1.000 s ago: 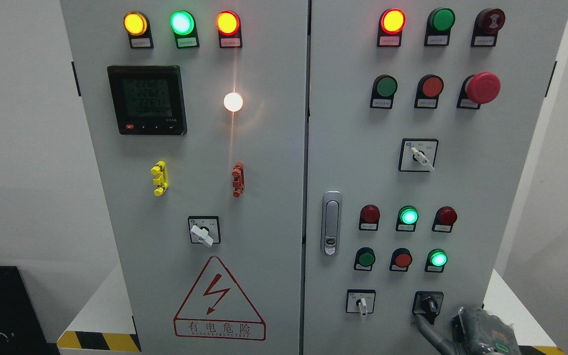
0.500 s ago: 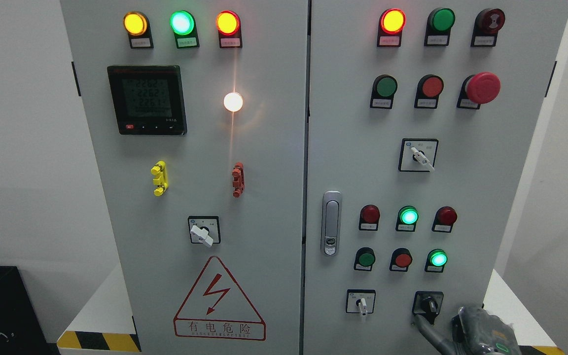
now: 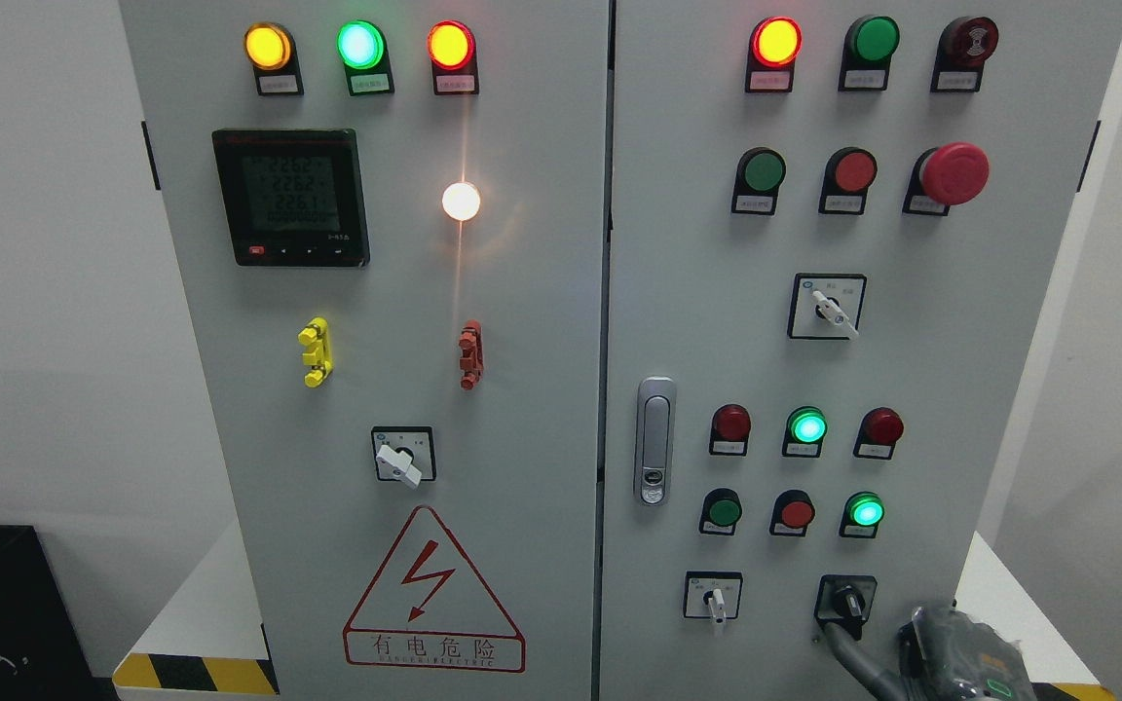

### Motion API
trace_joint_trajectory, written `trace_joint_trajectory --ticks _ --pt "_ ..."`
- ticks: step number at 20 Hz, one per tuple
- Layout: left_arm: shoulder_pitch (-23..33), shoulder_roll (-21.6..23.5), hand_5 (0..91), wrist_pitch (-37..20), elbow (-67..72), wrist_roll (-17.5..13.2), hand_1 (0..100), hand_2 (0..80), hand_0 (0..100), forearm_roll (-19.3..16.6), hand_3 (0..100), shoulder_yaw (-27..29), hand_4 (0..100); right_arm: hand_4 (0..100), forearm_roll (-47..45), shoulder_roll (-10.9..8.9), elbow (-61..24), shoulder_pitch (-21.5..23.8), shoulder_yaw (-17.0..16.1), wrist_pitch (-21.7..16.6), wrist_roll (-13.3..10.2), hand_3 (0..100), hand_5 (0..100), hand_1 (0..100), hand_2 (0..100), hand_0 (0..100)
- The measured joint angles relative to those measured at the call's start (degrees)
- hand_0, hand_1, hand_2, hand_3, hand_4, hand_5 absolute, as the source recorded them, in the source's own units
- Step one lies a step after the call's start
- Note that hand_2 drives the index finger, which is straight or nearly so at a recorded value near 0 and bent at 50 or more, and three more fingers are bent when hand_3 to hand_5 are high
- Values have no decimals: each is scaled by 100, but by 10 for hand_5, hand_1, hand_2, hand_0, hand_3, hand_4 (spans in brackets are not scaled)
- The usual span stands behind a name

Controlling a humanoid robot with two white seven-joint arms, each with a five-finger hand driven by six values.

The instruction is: Flip black knob to close circuit

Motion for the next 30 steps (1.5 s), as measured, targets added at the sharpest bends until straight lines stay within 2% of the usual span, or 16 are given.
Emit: trace_joint_trajectory --ticks 30 --pt "0 0 0 0 0 0 556 0 120 0 0 0 0 923 -51 -26 12 -112 -277 21 0 1000 906 0 888 0"
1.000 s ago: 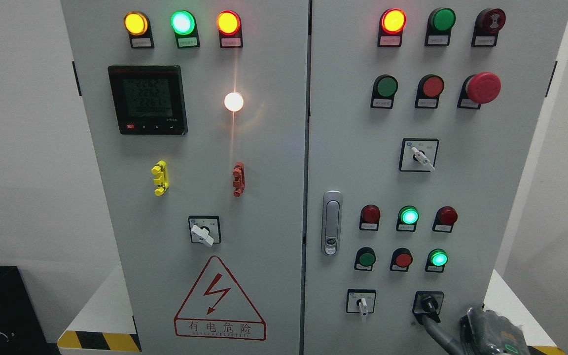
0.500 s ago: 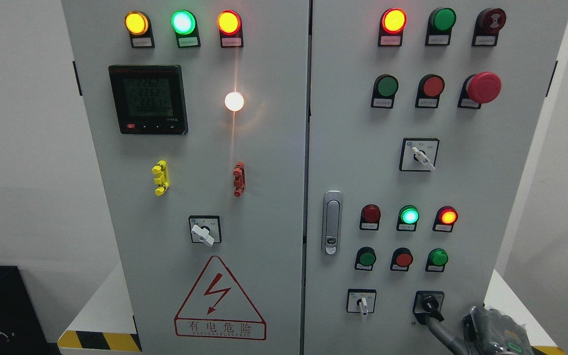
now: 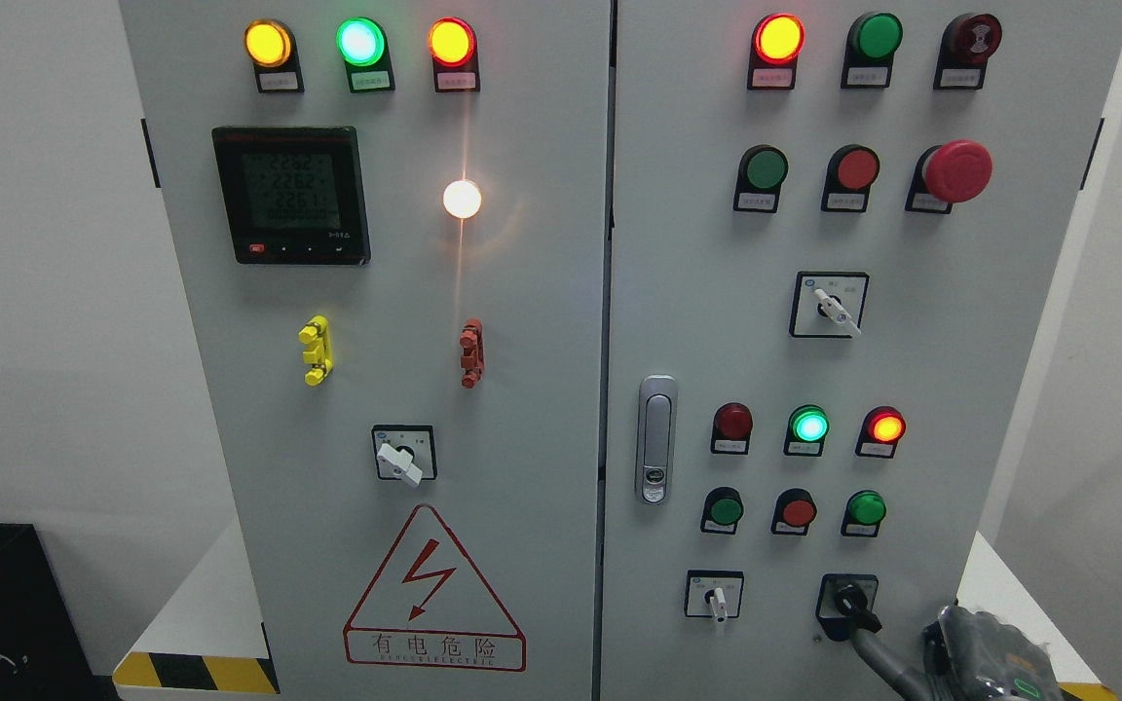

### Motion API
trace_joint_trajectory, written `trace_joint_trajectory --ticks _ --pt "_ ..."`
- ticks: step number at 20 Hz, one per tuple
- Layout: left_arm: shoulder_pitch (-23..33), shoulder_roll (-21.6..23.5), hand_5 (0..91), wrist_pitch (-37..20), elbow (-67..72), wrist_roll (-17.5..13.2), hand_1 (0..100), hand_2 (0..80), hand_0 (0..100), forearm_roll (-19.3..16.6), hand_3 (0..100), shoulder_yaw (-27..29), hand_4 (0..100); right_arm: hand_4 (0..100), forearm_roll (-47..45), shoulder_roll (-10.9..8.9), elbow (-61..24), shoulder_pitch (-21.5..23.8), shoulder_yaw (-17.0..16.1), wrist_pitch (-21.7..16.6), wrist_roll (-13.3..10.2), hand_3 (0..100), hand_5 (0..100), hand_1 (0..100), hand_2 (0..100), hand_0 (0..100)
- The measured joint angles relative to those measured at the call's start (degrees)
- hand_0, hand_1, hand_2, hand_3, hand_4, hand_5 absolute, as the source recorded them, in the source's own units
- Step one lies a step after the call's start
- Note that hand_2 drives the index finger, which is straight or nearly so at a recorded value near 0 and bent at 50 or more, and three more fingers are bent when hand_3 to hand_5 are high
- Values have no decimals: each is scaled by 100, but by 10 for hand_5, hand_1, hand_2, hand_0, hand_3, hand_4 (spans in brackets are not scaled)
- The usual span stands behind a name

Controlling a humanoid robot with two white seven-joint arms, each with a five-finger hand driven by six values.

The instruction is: Flip black knob to close circuit

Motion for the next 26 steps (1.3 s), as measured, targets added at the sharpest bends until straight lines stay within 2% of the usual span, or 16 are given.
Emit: trace_joint_trajectory --ticks 13,20,26 --pt "0 0 0 0 0 0 556 0 120 0 0 0 0 921 -38 34 -93 37 41 -9 9 1000 905 0 886 0" --pt "0 0 0 0 0 0 556 0 120 0 0 0 0 921 -41 78 -120 106 216 6 -202 1000 906 0 886 0" --pt "0 0 0 0 0 0 556 0 120 0 0 0 0 921 -41 104 -147 196 372 31 -264 1000 905 1 885 0"
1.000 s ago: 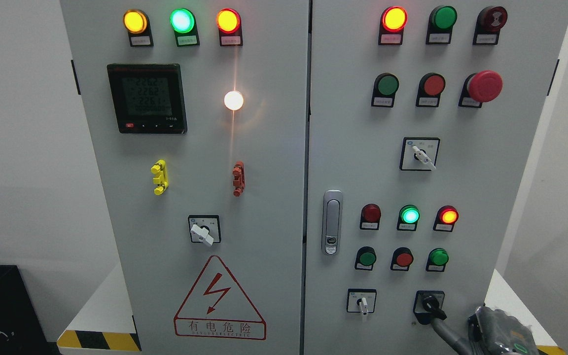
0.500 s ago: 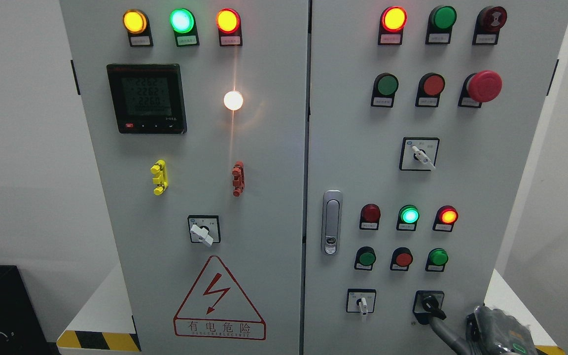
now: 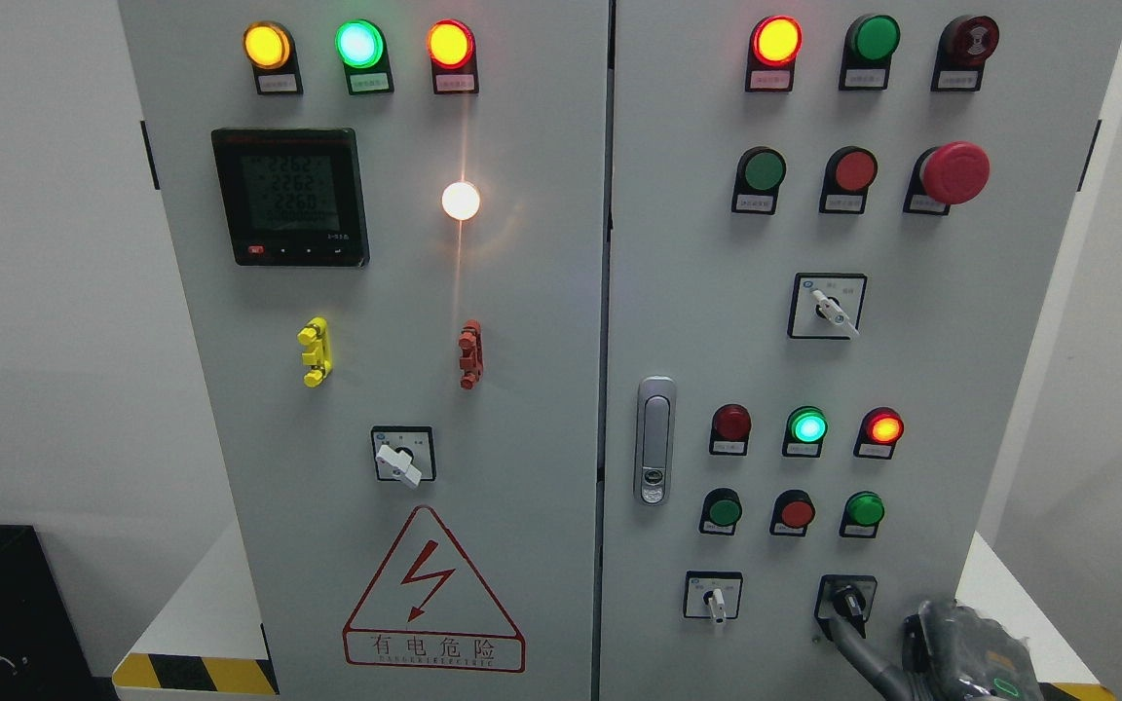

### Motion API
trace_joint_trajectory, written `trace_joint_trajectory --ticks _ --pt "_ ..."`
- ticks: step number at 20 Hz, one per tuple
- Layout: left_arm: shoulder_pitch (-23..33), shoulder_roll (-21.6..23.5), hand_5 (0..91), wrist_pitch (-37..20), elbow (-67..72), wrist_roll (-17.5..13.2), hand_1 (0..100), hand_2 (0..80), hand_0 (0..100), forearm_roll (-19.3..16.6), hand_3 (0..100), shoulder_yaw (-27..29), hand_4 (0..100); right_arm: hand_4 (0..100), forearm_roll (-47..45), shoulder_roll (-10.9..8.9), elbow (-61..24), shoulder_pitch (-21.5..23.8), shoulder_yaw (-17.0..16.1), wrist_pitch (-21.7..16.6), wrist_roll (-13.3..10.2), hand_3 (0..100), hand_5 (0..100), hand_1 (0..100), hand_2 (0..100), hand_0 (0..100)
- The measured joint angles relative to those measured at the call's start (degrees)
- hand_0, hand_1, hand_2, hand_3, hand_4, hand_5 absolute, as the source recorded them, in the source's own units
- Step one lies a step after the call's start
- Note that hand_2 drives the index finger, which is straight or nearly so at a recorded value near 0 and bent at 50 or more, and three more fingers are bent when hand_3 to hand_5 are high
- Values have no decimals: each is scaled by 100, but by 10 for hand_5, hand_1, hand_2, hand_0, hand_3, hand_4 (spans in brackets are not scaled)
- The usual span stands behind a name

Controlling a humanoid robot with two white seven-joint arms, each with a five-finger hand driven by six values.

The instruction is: Flip black knob to close circuit

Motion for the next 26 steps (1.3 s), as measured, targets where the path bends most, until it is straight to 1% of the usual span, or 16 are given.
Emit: trace_joint_trajectory --ticks 10,13,17,26 --pt "0 0 0 0 0 0 556 0 120 0 0 0 0 918 -68 25 -195 215 -72 -12 -15 1000 906 10 883 0" --pt "0 0 0 0 0 0 556 0 120 0 0 0 0 918 -159 28 -271 279 88 -12 0 1000 905 14 881 0" --pt "0 0 0 0 0 0 556 0 120 0 0 0 0 915 -238 32 -347 335 282 -9 -117 1000 905 21 879 0" --pt "0 0 0 0 0 0 556 0 120 0 0 0 0 911 -301 35 -542 574 516 11 -193 1000 903 24 869 0"
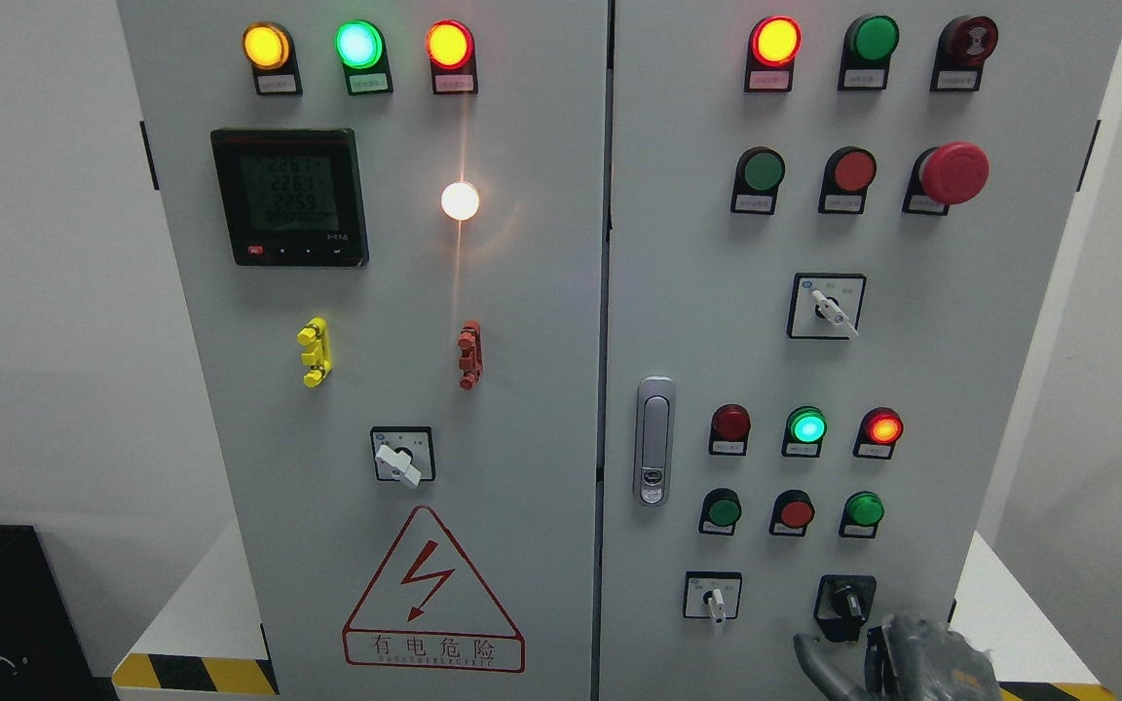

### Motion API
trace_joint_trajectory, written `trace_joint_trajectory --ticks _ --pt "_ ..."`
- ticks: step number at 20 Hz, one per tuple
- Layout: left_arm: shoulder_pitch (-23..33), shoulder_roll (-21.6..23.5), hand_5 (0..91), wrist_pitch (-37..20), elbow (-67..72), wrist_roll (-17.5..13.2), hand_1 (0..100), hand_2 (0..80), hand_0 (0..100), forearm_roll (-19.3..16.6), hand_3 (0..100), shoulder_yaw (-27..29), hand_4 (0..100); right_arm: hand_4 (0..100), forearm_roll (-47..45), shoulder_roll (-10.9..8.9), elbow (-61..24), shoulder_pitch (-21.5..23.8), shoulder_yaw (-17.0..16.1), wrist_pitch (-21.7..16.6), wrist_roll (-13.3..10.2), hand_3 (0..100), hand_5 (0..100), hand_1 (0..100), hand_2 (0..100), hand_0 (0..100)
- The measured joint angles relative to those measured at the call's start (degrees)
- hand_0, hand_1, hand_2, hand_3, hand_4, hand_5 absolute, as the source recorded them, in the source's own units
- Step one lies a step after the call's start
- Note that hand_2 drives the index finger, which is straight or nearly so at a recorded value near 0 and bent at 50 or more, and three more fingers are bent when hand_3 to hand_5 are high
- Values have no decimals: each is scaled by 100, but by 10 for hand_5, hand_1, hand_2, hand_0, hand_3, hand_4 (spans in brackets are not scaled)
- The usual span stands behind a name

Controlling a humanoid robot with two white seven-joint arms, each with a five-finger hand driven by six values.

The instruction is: Flip black knob to close circuit

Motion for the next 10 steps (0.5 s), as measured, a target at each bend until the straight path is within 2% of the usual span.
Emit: trace_joint_trajectory --ticks 3,6,7,10 --pt "0 0 0 0 0 0 556 0 120 0 0 0 0 909 -53 0 -130 136 45 11 -5 1000 895 26 854 0" --pt "0 0 0 0 0 0 556 0 120 0 0 0 0 887 -250 0 -275 250 79 54 -48 1000 839 34 775 0" --pt "0 0 0 0 0 0 556 0 120 0 0 0 0 874 -314 0 -316 274 85 93 -67 1000 783 34 709 0" --pt "0 0 0 0 0 0 556 0 120 0 0 0 0 831 -522 0 -421 330 97 197 -95 916 718 35 613 0"
